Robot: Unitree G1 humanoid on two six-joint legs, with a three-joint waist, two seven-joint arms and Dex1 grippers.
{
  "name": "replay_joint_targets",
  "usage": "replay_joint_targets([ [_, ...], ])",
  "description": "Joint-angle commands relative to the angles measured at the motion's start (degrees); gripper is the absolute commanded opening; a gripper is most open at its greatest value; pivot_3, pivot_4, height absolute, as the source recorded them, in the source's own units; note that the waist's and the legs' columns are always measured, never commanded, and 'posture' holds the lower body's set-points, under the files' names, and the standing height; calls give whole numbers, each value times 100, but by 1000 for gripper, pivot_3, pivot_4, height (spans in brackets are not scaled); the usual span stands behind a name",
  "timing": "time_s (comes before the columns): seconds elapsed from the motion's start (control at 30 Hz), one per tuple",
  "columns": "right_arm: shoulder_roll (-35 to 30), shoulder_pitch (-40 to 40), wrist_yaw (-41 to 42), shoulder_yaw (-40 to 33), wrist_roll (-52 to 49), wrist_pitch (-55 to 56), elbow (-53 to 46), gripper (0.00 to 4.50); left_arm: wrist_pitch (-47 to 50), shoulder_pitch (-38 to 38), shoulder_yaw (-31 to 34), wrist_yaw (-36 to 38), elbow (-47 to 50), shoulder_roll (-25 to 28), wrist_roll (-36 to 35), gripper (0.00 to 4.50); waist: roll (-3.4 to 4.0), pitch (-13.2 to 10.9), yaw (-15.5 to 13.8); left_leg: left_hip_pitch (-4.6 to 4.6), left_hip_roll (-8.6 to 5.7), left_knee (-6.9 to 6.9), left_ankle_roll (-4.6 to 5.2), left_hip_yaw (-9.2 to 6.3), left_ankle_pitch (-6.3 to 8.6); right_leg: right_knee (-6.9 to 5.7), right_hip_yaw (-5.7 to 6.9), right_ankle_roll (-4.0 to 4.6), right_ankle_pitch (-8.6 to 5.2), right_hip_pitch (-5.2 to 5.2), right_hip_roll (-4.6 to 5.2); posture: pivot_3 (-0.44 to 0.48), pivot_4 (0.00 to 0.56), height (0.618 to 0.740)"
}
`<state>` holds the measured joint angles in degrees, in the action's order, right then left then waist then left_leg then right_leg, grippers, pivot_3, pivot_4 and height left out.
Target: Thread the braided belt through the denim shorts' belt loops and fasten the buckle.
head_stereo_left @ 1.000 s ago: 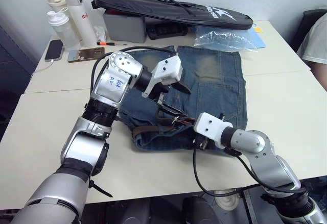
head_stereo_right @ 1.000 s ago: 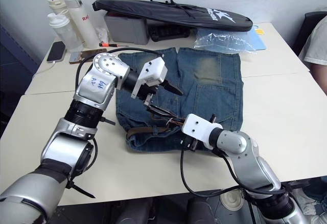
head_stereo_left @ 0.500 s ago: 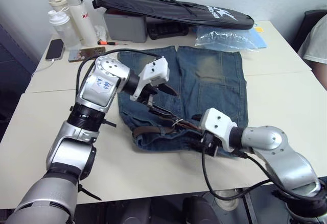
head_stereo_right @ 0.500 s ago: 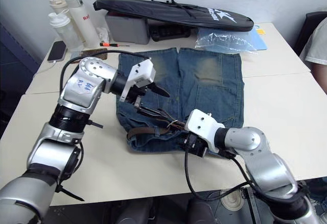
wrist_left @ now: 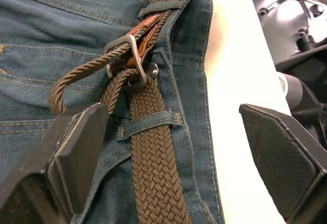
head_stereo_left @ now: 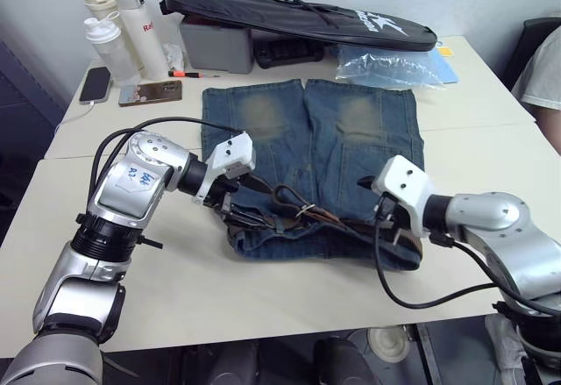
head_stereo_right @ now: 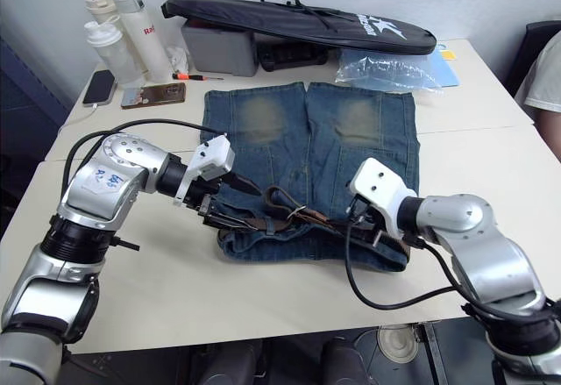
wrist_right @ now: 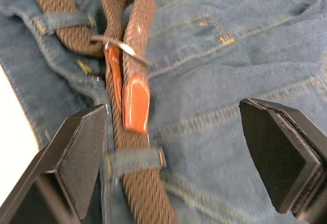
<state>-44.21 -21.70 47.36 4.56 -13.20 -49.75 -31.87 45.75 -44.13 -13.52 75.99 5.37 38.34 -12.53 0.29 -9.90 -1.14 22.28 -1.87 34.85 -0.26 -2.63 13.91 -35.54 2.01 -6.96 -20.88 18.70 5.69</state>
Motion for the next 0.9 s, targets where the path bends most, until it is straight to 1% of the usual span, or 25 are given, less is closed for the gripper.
replay_joint_targets([
  [0.03, -6, -68, -22, 44, -33, 210, 66, 3867, 370, 202, 255, -190, 545, 195, -346, 4500, 0, 0, 3, 0, 0, -2, 0, 0, 0, 1, -1, 0, 0, 1, 0, 0, 150, 740],
  [0.07, 30, -69, -8, 20, -116, 204, 92, 3559, 467, 272, 306, -247, 644, 239, -429, 4500, 0, 0, 3, 0, 0, -2, 0, 0, 0, 1, -1, 0, 0, 1, 0, 0, 150, 740],
  [0.1, 53, -71, 16, 5, -183, 209, 116, 3122, 568, 358, 372, -298, 744, 295, -510, 4500, 0, 0, 2, 0, 1, -2, 0, 1, 0, 1, -1, 0, 0, 2, -1, 0, 150, 740],
  [0.17, 5, -79, 53, 53, -181, 291, 143, 2108, 713, 536, 491, -413, 921, 423, -632, 4500, 0, 0, 4, 0, 3, -2, 0, 1, 0, 1, -1, 1, -1, 1, -1, 0, 150, 740],
  [0.23, -37, -88, 106, 96, -204, 329, 159, 1190, 823, 679, 586, -551, 1036, 527, -732, 4500, 0, 0, 4, -1, 3, -3, 0, 1, 0, 2, -3, 3, -2, 2, 0, 0, 150, 740],
  [0.57, 30, -291, 350, 509, -320, 379, 370, 1190, 1027, 1104, 758, -1110, 1454, 729, -1100, 4500, 0, 0, -2, -2, 4, -6, 0, 0, 2, 30, -7, 7, -4, 1, 22, 0, 150, 740],
  [0.9, 150, -436, 157, 889, -32, 484, 841, 1190, 1069, 1193, 790, -1416, 1590, 871, -1392, 4500, 0, 0, -1, -2, 6, -13, -1, 3, 1, 37, -6, 10, -5, 2, 22, 0, 150, 740],
])
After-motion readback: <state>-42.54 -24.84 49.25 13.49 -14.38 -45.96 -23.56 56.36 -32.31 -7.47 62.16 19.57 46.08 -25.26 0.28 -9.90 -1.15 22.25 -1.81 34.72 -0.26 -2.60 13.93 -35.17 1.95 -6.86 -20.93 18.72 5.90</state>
